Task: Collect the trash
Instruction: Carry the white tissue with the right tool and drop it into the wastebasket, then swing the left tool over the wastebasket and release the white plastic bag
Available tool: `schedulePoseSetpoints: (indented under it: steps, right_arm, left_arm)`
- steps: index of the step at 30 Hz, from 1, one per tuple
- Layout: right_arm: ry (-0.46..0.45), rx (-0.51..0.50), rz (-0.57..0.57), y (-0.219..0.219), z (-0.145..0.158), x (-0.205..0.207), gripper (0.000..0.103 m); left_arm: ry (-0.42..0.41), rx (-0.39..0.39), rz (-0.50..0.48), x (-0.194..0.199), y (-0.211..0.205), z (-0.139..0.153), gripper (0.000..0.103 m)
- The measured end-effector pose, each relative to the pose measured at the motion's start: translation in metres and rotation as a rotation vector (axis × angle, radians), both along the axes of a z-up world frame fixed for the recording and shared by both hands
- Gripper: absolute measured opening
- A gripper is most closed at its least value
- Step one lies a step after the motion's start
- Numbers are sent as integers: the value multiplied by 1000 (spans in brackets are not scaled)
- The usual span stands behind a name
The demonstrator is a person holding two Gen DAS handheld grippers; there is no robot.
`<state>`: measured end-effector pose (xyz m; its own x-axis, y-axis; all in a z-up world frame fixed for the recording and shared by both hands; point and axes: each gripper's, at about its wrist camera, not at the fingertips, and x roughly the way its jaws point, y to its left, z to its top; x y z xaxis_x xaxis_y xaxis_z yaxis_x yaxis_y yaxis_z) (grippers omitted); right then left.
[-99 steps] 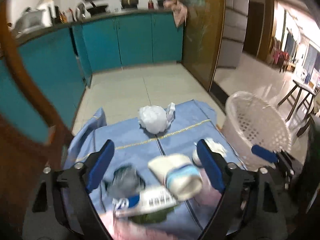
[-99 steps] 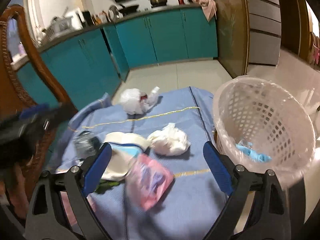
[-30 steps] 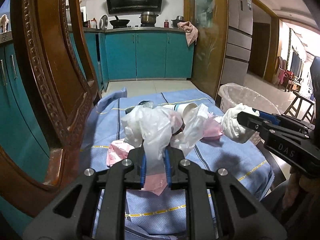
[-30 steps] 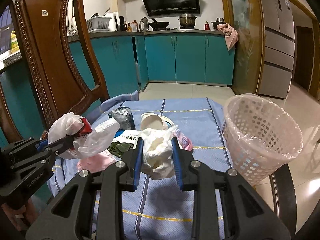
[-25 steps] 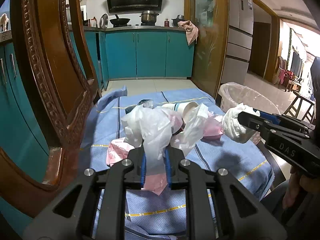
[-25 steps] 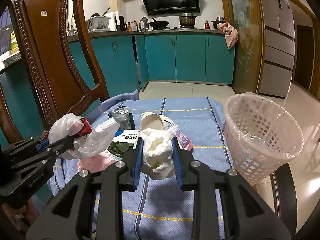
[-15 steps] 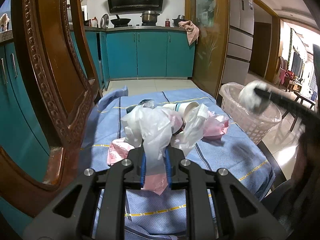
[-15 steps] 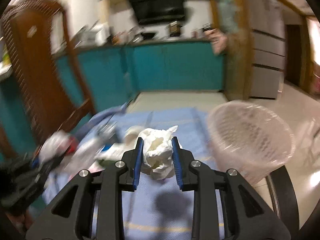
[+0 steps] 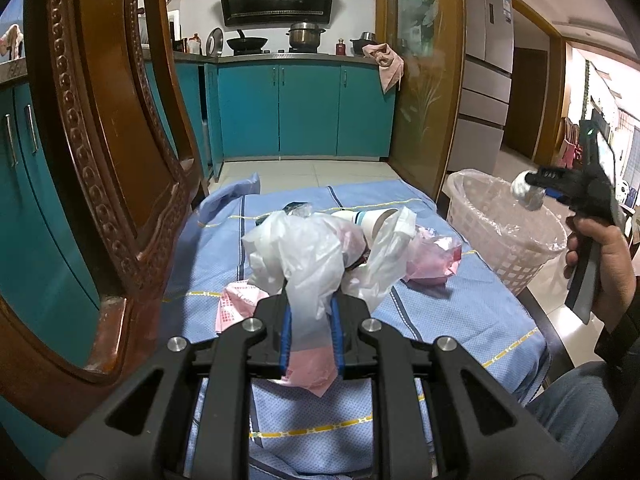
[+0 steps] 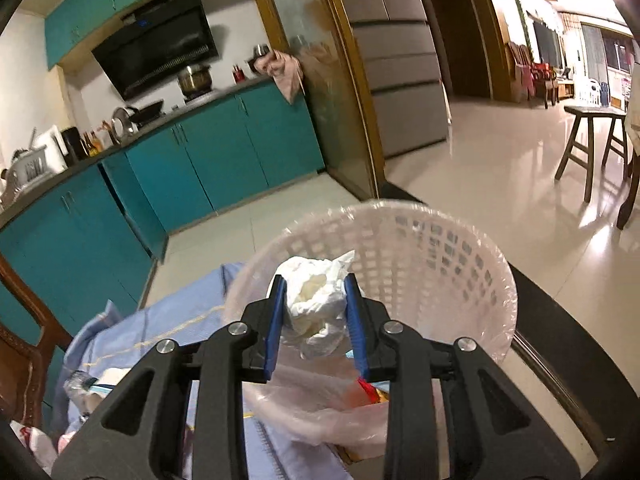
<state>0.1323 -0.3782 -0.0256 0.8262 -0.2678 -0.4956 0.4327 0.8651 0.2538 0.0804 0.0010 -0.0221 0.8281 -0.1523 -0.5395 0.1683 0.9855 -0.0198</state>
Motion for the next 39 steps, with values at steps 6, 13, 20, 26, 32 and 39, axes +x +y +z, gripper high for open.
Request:
schedulePoseSetpoints:
  steps: [6, 13, 20, 26, 32, 39]
  right_arm:
    - [-24, 7, 30, 6, -2, -17, 75]
    - [-250, -3, 60, 40, 32, -94, 93]
    - [-326, -12, -37, 51, 32, -160, 100]
    - [-391, 35, -142, 37, 29, -184, 100]
    - [-378, 63, -172, 32, 25, -184, 100]
    - [-350, 26, -82, 44, 26, -173, 100]
  left_arm:
    - [-6, 5, 0, -1, -3, 2, 17]
    - [-4, 3, -16, -2, -6, 4, 17]
    - [-23, -14, -192, 9, -69, 35, 18]
    - [-36, -33, -390, 56, -168, 67, 19]
    - [-43, 52, -501, 116, -274, 67, 86]
    - [-39, 47, -355, 101, -213, 62, 93]
